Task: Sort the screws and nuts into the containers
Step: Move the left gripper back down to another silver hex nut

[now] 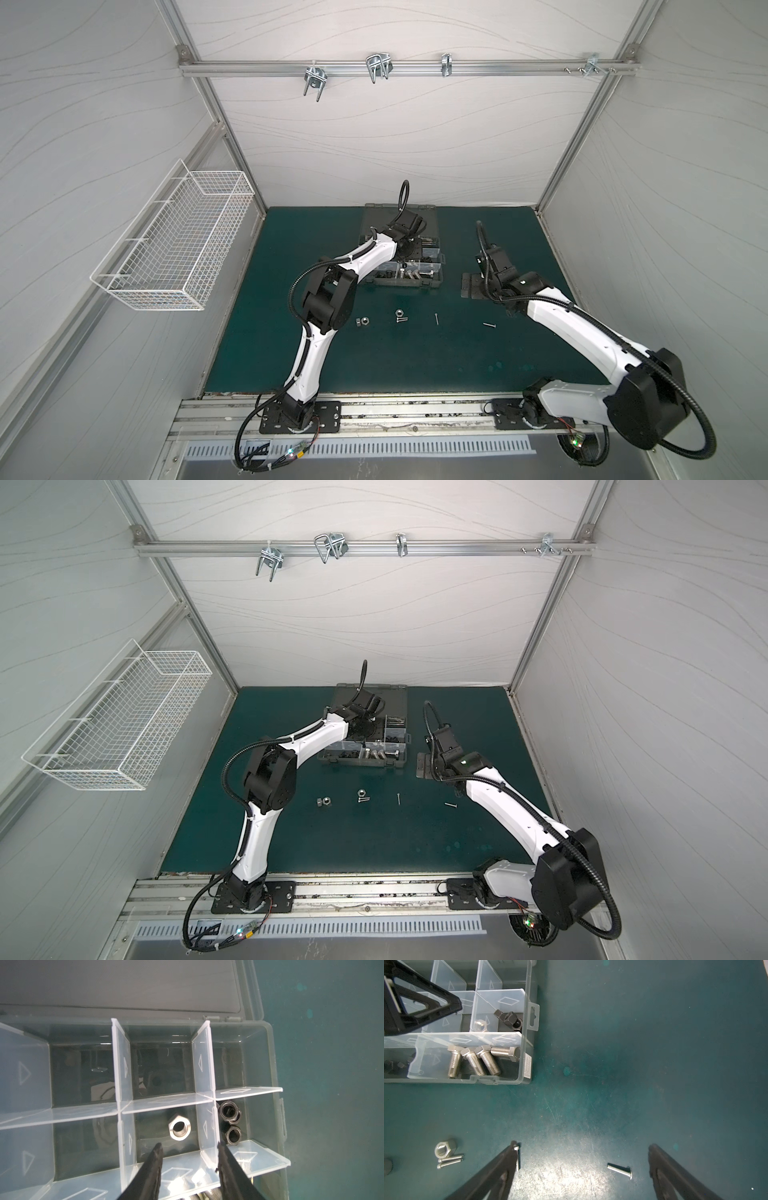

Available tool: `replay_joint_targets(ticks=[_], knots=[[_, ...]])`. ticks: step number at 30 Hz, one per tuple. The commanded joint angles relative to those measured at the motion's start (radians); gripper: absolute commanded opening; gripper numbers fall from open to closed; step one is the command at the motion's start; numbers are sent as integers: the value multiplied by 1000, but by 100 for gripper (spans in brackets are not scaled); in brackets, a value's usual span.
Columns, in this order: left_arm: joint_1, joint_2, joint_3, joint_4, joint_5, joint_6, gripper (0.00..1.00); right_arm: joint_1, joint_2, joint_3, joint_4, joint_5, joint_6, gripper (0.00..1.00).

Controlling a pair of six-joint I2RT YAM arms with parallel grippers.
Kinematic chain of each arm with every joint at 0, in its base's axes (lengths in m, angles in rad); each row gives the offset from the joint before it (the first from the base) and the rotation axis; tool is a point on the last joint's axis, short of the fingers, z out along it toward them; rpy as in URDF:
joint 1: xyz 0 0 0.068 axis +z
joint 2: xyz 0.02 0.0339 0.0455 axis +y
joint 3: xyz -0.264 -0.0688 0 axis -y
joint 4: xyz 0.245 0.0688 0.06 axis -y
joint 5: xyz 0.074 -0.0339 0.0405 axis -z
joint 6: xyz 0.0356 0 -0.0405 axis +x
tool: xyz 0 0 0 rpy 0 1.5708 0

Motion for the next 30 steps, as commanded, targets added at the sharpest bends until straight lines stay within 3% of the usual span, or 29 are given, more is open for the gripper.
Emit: replay_joint_targets(ticks=[1,9,23,30], knots=[[-10,-55,36,5,9,9,45,-3,-26,12,-14,18,4,99],[-15,-225,-121,61,1,-7,47,-2,-32,11,-15,20,2,99],[-21,-660,-634,86,-59,-78,70,-3,-12,1,-4,4,13,99],[-65,-672,-768,51,7,-61,70,-3,15,5,-9,8,16,99]])
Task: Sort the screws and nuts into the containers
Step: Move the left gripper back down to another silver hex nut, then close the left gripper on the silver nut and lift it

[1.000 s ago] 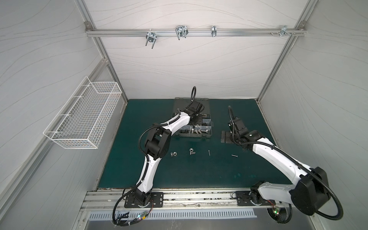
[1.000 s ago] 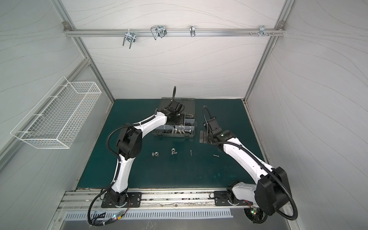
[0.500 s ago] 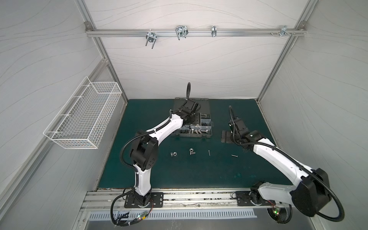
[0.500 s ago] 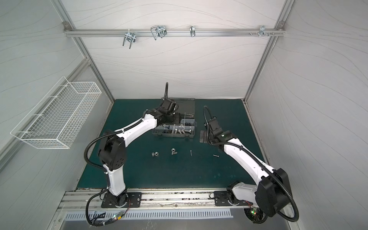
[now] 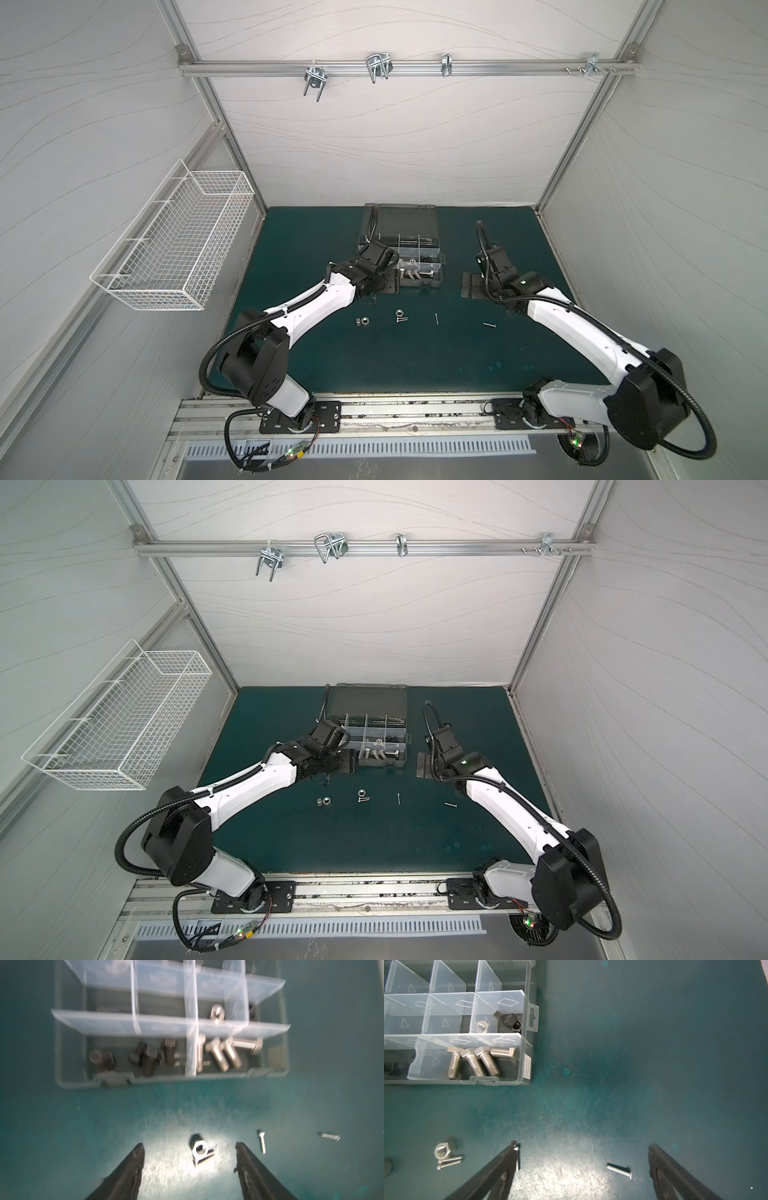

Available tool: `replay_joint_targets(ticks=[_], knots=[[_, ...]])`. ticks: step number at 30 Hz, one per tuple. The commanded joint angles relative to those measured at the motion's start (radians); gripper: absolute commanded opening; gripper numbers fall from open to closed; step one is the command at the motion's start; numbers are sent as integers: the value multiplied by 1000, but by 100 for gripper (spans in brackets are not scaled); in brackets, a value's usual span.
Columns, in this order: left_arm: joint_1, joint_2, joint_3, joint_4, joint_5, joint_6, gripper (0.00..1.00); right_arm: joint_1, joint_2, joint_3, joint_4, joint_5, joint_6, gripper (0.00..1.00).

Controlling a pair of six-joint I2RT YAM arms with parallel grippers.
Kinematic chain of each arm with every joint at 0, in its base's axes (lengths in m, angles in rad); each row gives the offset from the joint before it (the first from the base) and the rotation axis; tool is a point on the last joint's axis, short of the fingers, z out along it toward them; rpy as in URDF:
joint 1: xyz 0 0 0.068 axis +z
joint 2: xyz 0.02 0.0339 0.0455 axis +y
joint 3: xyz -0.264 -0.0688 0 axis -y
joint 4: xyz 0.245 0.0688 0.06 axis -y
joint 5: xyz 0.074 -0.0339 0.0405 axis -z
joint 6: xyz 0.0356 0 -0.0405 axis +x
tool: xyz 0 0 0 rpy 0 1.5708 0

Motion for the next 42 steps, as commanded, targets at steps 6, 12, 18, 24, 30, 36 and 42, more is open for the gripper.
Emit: replay_joint_targets(ticks=[6,12,18,24,30,36,42], knots=[[-88,76,-28,1,37,16,68,-3,3,3,-15,10,15,99],[-130,169,17,-14,24,40,64,-3,-2,2,-21,14,13,99],[-139,247,48,-27,24,48,62,-4,-3,0,-23,24,8,99],[-139,293,74,-49,-22,62,59,-3,-1,-4,-22,25,8,99],[-139,339,117,-85,-65,73,52,-3,1,-1,-21,25,7,99],[-140,366,150,-116,-59,80,47,-4,2,2,-26,28,4,99],[-139,363,151,-147,-36,80,44,-3,3,6,-31,38,1,99]])
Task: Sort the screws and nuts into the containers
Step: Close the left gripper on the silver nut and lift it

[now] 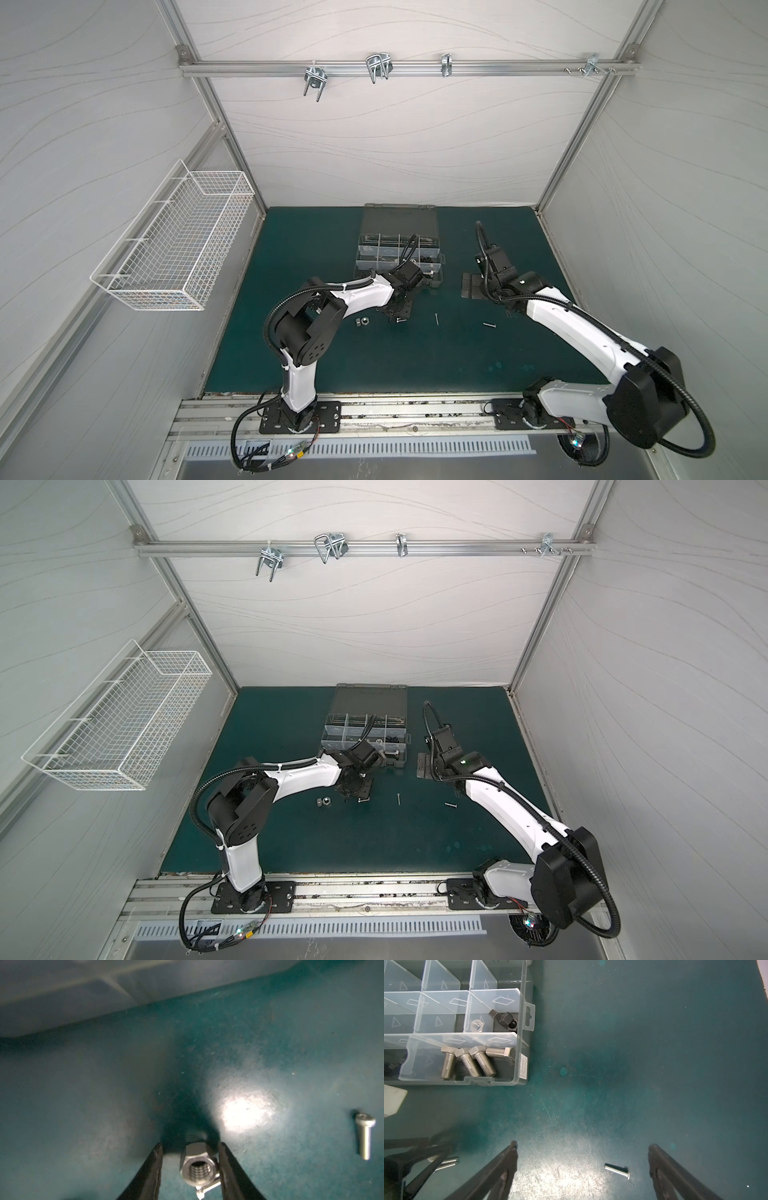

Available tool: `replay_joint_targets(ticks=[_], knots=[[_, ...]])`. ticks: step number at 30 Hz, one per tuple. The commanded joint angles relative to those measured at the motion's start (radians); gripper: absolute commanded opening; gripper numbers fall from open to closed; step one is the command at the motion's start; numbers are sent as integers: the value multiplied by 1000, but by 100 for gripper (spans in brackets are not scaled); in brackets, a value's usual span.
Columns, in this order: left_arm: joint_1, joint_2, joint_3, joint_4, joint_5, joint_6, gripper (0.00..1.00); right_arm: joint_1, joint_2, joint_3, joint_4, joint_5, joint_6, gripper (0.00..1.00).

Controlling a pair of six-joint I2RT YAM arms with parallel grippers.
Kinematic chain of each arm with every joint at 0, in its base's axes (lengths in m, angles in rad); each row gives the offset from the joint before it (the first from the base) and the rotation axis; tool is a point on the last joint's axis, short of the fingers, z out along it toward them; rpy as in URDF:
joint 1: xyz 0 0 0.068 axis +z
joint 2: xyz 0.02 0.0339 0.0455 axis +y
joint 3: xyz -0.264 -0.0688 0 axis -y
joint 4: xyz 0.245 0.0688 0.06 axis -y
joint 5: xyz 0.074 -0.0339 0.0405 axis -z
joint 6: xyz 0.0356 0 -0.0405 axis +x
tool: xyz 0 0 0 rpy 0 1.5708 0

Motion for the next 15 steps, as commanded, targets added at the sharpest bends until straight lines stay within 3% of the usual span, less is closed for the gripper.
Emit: replay_joint_targets(ticks=[1,5,15], knots=[[-5,11,29,-45,15,6,44,-5,1,6,-29,20,1,99],[-5,8,16,-46,47,1,39,-4,1,8,-26,20,2,99],[-4,21,8,-44,44,1,39,-4,3,9,-31,22,1,99]])
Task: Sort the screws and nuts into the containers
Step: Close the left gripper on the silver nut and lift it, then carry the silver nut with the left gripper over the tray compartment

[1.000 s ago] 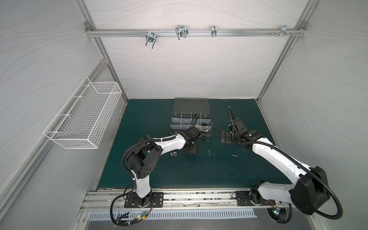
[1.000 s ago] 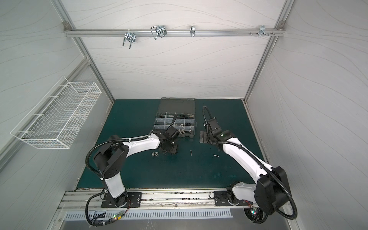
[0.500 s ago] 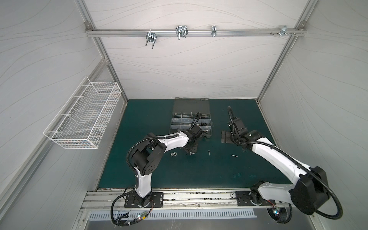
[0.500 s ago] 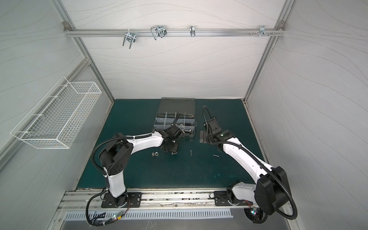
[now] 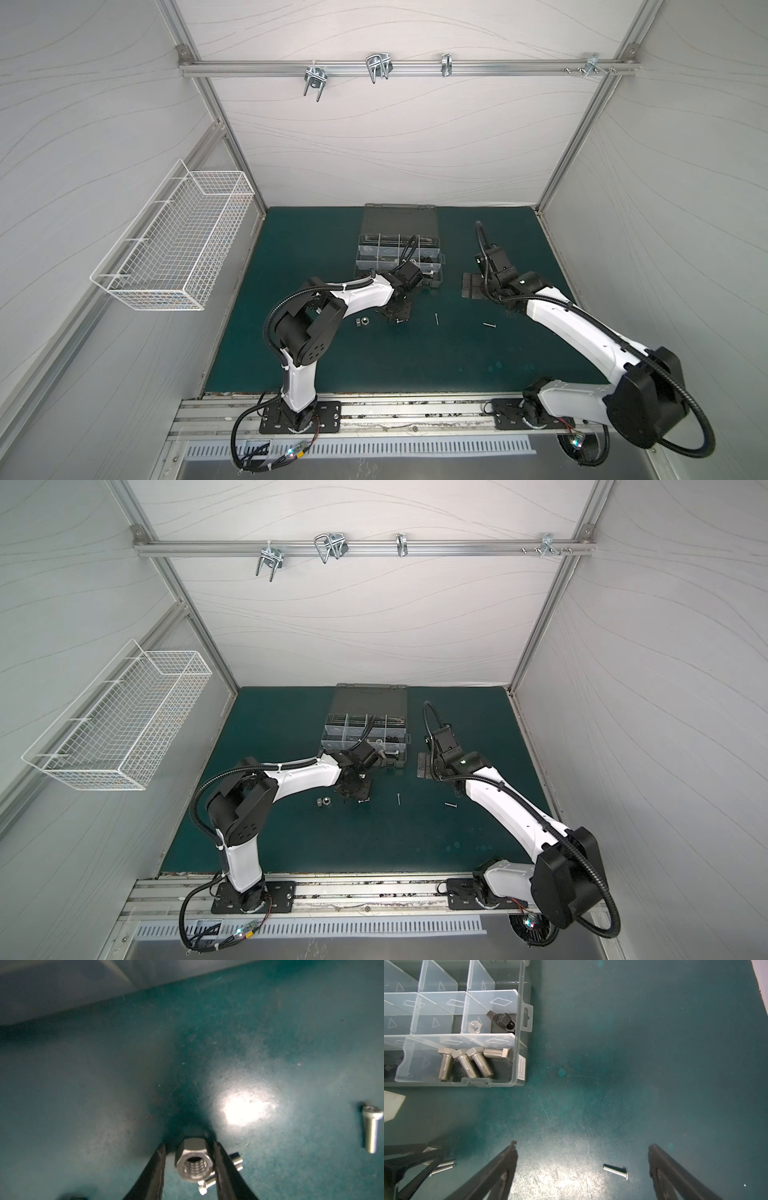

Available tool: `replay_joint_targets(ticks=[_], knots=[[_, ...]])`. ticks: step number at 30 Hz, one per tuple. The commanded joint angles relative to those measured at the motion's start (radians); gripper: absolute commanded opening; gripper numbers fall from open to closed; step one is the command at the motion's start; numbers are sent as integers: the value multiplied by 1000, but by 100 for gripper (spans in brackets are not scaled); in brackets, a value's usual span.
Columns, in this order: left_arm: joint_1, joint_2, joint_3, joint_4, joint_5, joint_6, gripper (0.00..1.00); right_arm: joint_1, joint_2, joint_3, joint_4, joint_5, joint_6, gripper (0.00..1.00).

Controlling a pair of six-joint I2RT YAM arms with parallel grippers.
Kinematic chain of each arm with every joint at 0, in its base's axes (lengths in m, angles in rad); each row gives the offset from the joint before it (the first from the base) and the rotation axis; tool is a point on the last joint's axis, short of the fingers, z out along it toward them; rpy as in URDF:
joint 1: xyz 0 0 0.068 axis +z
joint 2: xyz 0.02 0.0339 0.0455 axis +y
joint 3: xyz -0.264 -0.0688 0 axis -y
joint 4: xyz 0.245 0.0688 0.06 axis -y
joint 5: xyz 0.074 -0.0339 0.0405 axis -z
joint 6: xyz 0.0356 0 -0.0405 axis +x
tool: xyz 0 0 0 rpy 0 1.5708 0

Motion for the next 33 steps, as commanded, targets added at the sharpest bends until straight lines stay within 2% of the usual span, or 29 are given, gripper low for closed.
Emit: replay_joint_targets(ticks=[1,7,12,25,33], knots=[[-4,20,7,-29,20,2,39,-4,1,8,-31,18,2,99],[-4,6,-4,-34,21,1,28,-4,-3,8,-32,21,2,99],[-4,-6,-10,-34,18,-2,24,-4,-2,8,-30,18,4,99],[-4,-83,33,-6,-72,-13,20,-4,-23,-1,-26,32,8,99],[23,-79,173,17,-114,19,20,-4,-45,-18,-14,31,17,99]])
